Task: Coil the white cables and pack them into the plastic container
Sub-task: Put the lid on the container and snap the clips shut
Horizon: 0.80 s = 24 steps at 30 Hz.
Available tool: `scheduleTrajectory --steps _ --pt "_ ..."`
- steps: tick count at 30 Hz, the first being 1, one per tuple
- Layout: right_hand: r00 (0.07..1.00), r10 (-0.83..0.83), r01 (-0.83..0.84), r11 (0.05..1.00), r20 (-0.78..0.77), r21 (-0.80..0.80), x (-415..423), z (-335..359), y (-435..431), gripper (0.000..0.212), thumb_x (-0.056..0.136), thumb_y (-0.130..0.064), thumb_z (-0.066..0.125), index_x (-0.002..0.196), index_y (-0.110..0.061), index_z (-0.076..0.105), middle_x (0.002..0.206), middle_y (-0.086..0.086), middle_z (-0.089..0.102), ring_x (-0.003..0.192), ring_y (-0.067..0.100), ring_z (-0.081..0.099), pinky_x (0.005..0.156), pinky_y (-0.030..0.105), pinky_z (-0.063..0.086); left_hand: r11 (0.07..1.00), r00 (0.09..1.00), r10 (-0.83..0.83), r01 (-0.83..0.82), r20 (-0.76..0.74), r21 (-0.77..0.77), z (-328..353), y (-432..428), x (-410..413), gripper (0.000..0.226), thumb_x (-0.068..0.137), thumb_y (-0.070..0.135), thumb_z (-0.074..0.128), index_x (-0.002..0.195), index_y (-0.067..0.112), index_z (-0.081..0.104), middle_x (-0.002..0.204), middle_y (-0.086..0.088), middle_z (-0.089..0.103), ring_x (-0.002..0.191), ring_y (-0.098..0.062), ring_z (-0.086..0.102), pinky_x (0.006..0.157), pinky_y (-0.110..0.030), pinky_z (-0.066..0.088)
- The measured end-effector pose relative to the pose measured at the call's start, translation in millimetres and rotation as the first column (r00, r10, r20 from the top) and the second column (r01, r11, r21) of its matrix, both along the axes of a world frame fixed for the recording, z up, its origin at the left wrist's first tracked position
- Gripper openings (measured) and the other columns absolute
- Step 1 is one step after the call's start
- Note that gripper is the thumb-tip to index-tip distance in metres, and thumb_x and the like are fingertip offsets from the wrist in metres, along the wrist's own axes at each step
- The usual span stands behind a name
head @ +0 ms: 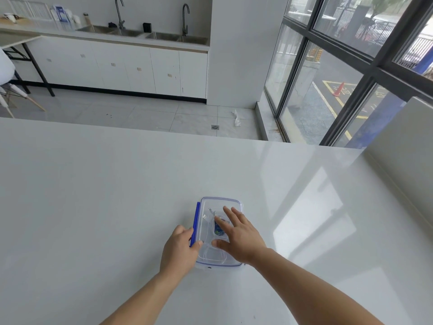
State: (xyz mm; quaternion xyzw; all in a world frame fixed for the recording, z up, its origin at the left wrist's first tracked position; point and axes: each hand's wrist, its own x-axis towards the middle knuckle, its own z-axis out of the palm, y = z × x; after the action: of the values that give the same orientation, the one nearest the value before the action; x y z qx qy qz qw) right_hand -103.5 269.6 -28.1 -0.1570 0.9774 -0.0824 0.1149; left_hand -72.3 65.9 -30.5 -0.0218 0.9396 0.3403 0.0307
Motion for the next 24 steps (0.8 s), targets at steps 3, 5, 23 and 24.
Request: scheduleTrajectory --steps 3,5,23,24 --pt "1.000 -0.004 0.004 1.000 0.014 -0.012 -1 1 1 0.082 0.092 -0.077 0.033 0.160 -0.037 0.014 0.172 -0.003 -0.003 0.158 0.021 -0.008 0.127 0.042 0.009 0.999 0.997 0.005 -0.001 0.075 -0.053 5 -1 -6 0.032 0.089 0.037 0.068 0.116 0.019 0.066 0.100 0.001 0.053 0.082 -0.017 0.061 0.070 -0.027 0.054" --pt "1.000 -0.007 0.007 1.000 0.008 -0.019 0 1 1 0.082 0.091 -0.077 0.033 0.160 -0.038 0.014 0.172 -0.003 -0.003 0.158 0.021 -0.008 0.128 0.042 0.009 0.996 0.994 0.032 -0.022 0.106 -0.086 11 -1 -13 0.051 0.085 0.038 0.068 0.131 0.018 0.056 0.122 -0.001 0.055 0.100 -0.021 0.062 0.080 -0.031 0.054" --pt "0.984 -0.168 0.139 0.934 -0.061 -0.329 1 14 13 0.049 0.097 -0.004 0.051 0.144 -0.019 0.055 0.161 -0.002 0.040 0.152 0.019 0.026 0.120 0.030 0.030 0.779 0.935 -0.353 0.287 -0.012 -0.557 -11 43 -22 0.096 0.081 0.070 -0.022 0.160 0.020 0.001 0.169 -0.011 -0.004 0.155 -0.027 -0.011 0.127 -0.044 -0.001" --pt "0.965 -0.243 0.194 0.911 -0.094 -0.364 5 14 14 0.047 0.097 -0.007 0.054 0.143 -0.019 0.056 0.157 -0.003 0.044 0.149 0.019 0.030 0.117 0.029 0.034 0.782 0.936 -0.352 0.285 -0.015 -0.554 -10 43 -22 0.092 0.084 0.069 -0.015 0.160 0.022 0.005 0.169 -0.011 -0.001 0.156 -0.028 -0.008 0.127 -0.045 0.000"
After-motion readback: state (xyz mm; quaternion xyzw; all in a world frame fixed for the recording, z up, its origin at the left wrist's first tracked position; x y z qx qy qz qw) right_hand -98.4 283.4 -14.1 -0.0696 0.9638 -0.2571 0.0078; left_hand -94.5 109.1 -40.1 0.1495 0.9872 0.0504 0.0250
